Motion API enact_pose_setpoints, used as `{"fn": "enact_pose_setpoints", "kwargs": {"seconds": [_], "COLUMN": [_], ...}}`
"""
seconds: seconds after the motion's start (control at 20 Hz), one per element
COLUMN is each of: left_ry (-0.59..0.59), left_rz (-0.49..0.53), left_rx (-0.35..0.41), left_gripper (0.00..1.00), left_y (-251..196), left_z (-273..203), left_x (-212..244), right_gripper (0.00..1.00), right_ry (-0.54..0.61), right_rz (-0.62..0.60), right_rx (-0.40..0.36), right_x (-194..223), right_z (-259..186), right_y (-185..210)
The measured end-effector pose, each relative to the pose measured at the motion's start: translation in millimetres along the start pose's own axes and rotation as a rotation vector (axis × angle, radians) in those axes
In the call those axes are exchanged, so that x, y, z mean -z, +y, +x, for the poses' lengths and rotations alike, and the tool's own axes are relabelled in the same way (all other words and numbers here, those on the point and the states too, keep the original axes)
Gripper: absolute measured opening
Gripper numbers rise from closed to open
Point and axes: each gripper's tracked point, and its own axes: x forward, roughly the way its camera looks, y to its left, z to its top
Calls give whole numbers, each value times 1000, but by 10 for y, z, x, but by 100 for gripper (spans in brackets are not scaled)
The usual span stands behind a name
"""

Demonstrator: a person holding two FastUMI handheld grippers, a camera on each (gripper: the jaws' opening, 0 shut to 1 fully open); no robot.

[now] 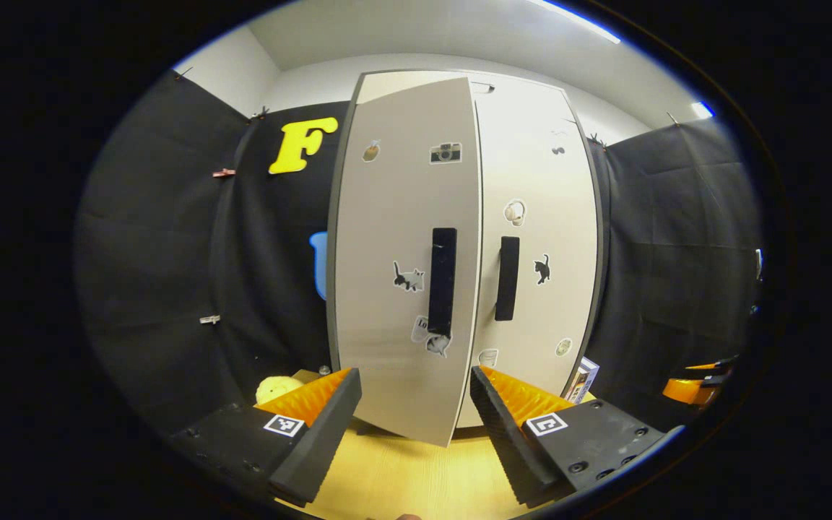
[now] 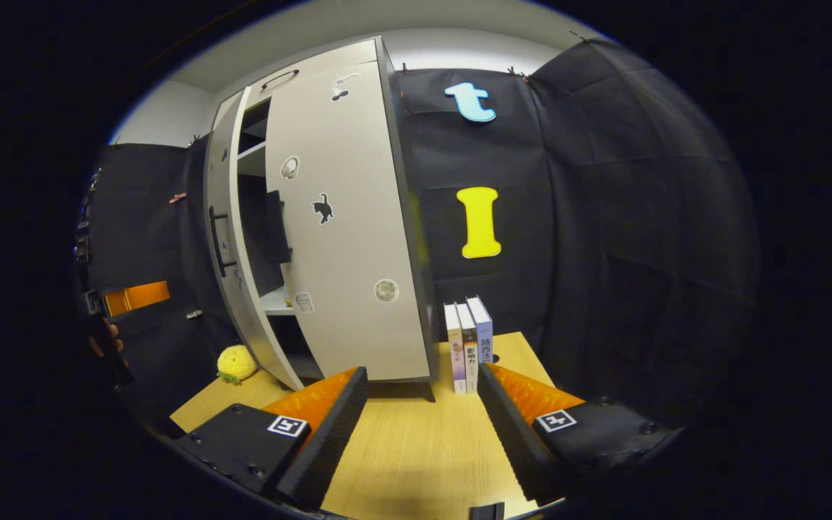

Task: Grab one shoe with the right hand and put it into the shoe cabinet, grab the other shoe with the left hand and put it into the shoe cabinet; then close the right door with the right hand and the left door with the left hand.

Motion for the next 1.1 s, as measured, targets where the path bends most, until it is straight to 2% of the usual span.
{"fn": "enact_pose_setpoints", "kwargs": {"seconds": [0.15, 0.45, 0.65, 0.8, 0.95, 1.1], "left_ry": [1, -32, -83, -41, -19, 2], "left_rz": [12, -11, -43, -24, 17, 13], "left_rx": [-42, 8, 36, 30, 29, 43], "left_gripper": [95, 94, 95, 95, 95, 95], "left_y": [77, 372, 513, 611, 659, 662], "left_z": [-286, -589, -851, -1000, -1133, -1224], "left_x": [69, -45, 35, 281, 383, 508], "right_gripper": [99, 99, 98, 99, 98, 99], "right_ry": [-20, -88, -115, -95, -116, -102], "right_rz": [-16, 8, -6, -12, -36, -21], "right_rx": [-43, 4, 27, 11, 36, 39], "right_x": [-94, -182, -28, 114, 121, 237], "right_z": [-55, -379, -626, -787, -961, -1049], "right_y": [160, 650, 888, 1059, 1074, 1151]}}
